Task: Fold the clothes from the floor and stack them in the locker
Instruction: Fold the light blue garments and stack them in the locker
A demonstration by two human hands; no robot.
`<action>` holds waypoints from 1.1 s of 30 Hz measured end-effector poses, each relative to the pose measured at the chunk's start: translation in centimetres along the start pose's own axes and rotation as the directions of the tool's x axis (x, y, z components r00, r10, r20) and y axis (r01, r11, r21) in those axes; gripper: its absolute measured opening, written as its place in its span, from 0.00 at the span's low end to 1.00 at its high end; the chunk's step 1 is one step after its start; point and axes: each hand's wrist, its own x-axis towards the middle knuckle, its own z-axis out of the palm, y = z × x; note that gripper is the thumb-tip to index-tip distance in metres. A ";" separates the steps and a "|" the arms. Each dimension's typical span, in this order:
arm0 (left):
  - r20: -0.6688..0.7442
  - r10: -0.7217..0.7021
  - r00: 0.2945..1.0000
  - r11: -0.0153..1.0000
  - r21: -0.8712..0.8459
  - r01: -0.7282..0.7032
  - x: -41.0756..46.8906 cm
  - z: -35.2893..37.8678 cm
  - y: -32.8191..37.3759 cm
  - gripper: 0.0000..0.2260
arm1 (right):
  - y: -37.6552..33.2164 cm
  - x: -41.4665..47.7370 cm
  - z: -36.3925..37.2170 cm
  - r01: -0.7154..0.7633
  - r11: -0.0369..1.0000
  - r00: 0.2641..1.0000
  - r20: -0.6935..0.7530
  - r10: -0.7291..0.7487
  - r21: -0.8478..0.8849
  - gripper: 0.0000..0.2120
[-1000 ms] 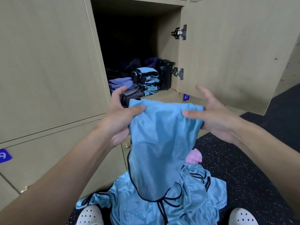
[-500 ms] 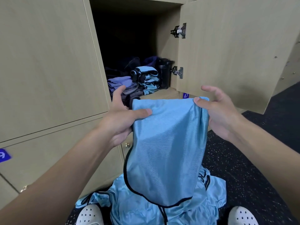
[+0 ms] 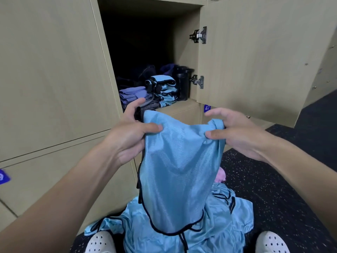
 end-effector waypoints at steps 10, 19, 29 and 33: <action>-0.089 0.095 0.991 0.973 0.218 -0.074 0.3 -0.5 -0.7 0.21 | 0.4 0.6 0.1 0.041 0.997 0.954 -0.299 -0.019 0.066 0.07; -0.025 -0.016 1.000 0.997 0.078 0.018 0.1 -0.5 -0.1 0.29 | -0.3 0.2 -0.4 -0.032 0.983 0.999 0.014 0.030 0.183 0.27; -0.004 0.262 0.965 0.747 0.635 -0.200 0.3 -1.1 -0.5 0.25 | -0.2 0.7 -0.4 0.119 0.927 0.952 -0.223 -0.208 -0.355 0.14; 0.048 0.378 0.924 0.579 0.767 -0.277 0.6 -1.3 -0.6 0.11 | -0.1 0.5 -0.3 0.169 0.880 0.928 -0.230 -0.294 -0.443 0.06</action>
